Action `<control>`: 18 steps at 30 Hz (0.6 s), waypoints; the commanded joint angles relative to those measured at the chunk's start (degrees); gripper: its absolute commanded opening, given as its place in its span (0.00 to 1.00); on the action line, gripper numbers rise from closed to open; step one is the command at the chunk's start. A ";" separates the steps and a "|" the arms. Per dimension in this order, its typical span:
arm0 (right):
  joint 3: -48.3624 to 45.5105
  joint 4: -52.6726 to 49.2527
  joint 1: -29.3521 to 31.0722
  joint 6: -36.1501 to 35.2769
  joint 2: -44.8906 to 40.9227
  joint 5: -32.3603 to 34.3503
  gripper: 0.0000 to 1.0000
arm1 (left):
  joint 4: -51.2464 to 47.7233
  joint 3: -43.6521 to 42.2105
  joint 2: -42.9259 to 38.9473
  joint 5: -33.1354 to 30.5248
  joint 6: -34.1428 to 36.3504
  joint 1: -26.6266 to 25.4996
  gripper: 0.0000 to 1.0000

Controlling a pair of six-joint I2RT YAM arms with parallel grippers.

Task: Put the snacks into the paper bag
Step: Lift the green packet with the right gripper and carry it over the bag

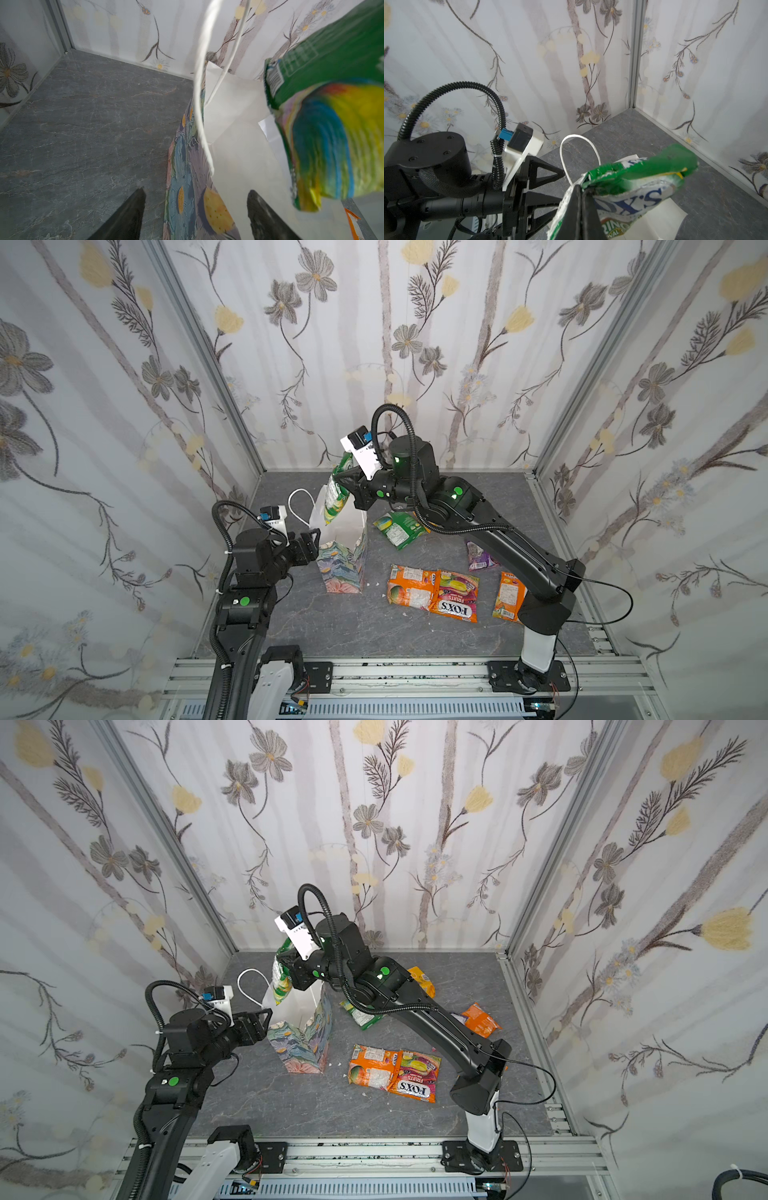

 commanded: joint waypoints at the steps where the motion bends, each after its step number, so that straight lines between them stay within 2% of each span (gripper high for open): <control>1: 0.76 0.73 0.13 -1.75 0.45 -0.19 0.00 | 1.03 -0.32 -0.13 -0.65 0.33 0.06 0.77; 18: 0.82 -2.68 1.98 -3.91 5.59 5.05 0.00 | 1.50 -1.07 -0.65 -1.27 -0.03 0.01 0.76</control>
